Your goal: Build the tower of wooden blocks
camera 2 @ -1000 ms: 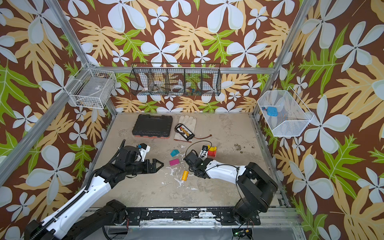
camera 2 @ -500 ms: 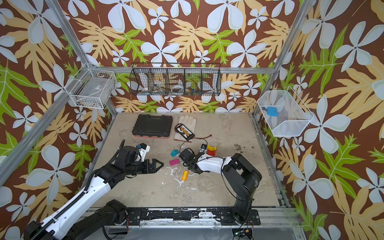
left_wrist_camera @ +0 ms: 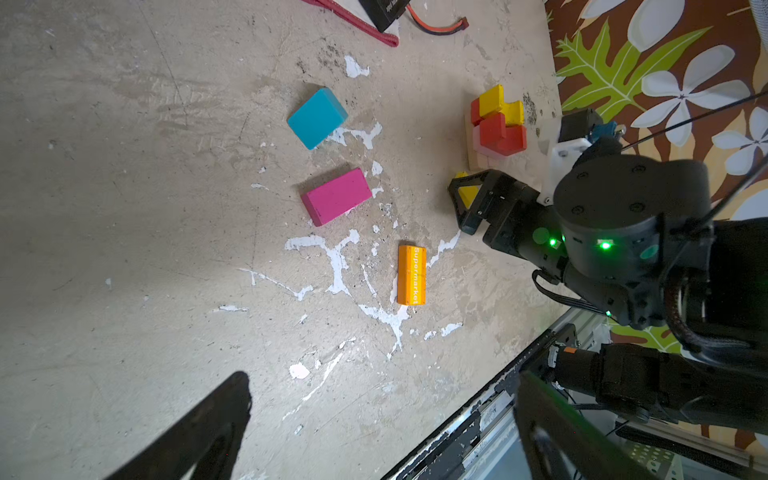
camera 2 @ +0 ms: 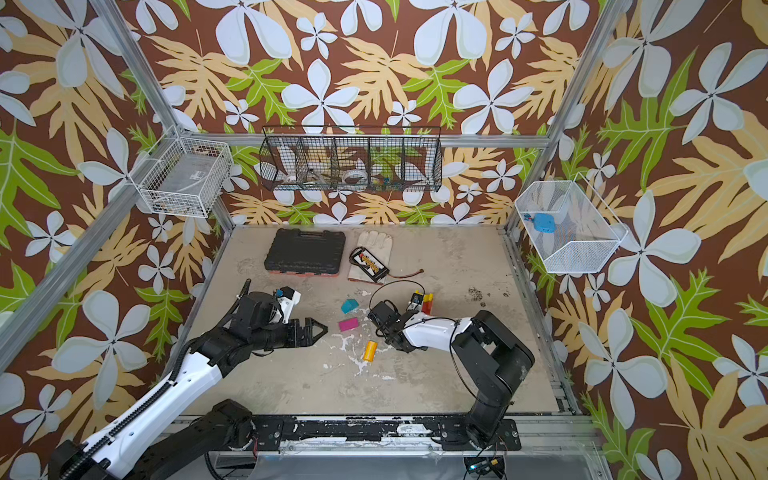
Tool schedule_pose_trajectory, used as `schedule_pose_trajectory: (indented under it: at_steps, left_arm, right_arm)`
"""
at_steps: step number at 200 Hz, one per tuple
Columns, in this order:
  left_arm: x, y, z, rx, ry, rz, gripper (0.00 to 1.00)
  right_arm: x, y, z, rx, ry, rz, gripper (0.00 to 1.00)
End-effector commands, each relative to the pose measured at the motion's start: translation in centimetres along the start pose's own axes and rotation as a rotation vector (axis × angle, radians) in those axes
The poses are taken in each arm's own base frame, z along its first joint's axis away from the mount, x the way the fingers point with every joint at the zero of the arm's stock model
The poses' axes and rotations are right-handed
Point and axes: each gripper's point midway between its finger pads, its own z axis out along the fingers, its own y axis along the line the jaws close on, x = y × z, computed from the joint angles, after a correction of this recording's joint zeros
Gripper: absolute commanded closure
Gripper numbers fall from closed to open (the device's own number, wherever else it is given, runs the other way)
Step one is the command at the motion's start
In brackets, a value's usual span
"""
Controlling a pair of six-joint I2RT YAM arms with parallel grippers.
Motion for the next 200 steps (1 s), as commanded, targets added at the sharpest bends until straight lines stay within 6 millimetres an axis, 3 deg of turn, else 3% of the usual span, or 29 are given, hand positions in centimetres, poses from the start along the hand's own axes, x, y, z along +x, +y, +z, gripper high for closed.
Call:
schedule_pose_trajectory:
  at_steps: [1,14,82,123,145,200]
  left_arm:
    - [-0.3,-0.1,0.0,0.003,-0.013,0.011,0.0]
    - [-0.2,-0.1,0.0,0.003,-0.012,0.01,0.0]
    - [-0.3,-0.2,-0.1,0.007,-0.014,0.012,0.0]
    - [-0.2,-0.1,0.0,0.004,-0.013,0.011,0.0]
    - [-0.2,-0.1,0.0,0.005,-0.013,0.011,0.0]
    - [-0.2,-0.1,0.0,0.005,-0.011,0.011,0.0]
  right_arm:
    - [0.4,0.4,0.1,-0.033,0.017,0.03,0.13]
    - [0.8,0.3,0.2,-0.037,0.03,0.038,0.17]
    - [1.6,-2.5,0.0,-0.008,0.022,0.067,0.19]
    - [1.2,-2.6,0.0,-0.002,-0.002,0.034,0.19]
    - [1.1,-1.6,0.8,-0.049,0.017,0.002,0.22]
    - [1.5,-2.5,1.8,-0.018,0.033,0.005,0.23]
